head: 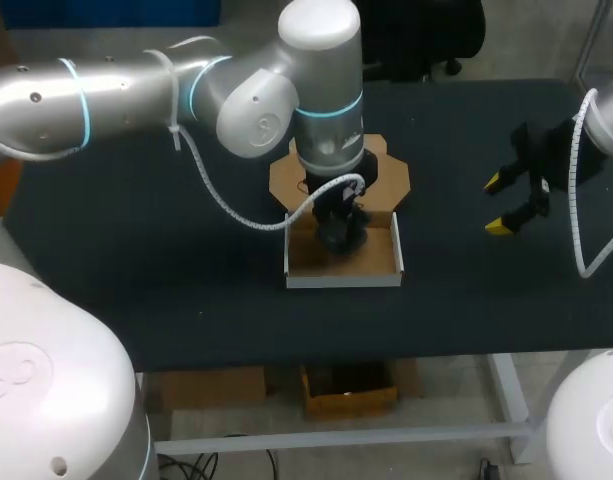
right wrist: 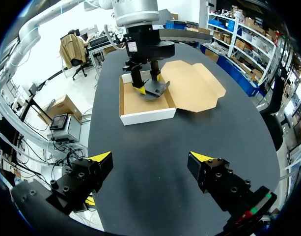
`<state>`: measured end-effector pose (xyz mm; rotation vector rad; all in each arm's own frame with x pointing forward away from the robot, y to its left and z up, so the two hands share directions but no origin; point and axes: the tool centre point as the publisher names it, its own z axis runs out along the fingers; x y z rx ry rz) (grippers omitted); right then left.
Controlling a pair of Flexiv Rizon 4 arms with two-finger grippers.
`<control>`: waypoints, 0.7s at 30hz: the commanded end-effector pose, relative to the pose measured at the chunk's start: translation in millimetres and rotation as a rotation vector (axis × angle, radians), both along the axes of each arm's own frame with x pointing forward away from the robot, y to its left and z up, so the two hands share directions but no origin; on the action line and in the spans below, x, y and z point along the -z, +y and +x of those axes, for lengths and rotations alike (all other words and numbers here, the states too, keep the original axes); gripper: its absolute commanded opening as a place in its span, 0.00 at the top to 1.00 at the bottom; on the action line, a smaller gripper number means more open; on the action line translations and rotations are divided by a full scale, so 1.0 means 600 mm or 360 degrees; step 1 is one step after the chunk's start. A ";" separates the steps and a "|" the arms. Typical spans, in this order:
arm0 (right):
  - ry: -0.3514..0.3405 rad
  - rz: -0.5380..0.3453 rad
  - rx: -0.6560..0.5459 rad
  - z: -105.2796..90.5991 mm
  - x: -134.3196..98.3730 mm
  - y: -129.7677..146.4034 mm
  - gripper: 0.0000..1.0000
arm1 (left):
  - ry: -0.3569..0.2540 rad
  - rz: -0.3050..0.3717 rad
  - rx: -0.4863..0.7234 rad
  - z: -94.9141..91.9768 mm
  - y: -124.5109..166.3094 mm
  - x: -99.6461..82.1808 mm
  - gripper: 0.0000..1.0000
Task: Assemble the packaging by folding the flat box into shape, placing the metal phone stand inside, and closing the box properly
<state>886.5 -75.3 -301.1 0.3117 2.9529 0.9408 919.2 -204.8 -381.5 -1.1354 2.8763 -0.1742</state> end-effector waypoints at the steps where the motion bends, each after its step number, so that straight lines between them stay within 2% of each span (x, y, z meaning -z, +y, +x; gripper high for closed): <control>1: 0.0000 0.0005 -0.0002 0.000 0.000 -0.001 0.00 | -0.0002 0.0010 -0.0005 -0.004 -0.004 0.007 1.00; 13: 0.0000 0.0005 -0.0002 0.000 0.000 -0.001 0.00 | -0.0023 0.0009 -0.0007 -0.010 -0.001 0.018 1.00; 15: 0.0000 0.0005 -0.0002 0.000 0.000 -0.001 0.00 | -0.0025 0.0011 -0.0008 -0.009 -0.001 0.018 0.89; 16: 0.0000 0.0005 -0.0002 0.000 0.000 -0.001 0.00 | -0.0027 0.0012 -0.0009 -0.009 -0.001 0.018 0.75; 19: 0.0000 0.0005 -0.0002 0.000 0.000 -0.001 0.00 | -0.0033 0.0012 -0.0011 -0.009 -0.001 0.019 0.56; 20: 0.0000 0.0005 -0.0002 0.000 0.000 -0.001 0.00 | -0.0034 0.0011 -0.0012 -0.009 -0.001 0.019 0.40; 21: 0.0000 0.0005 -0.0002 0.000 0.000 -0.001 0.00 | -0.0035 0.0011 -0.0013 -0.009 -0.001 0.019 0.35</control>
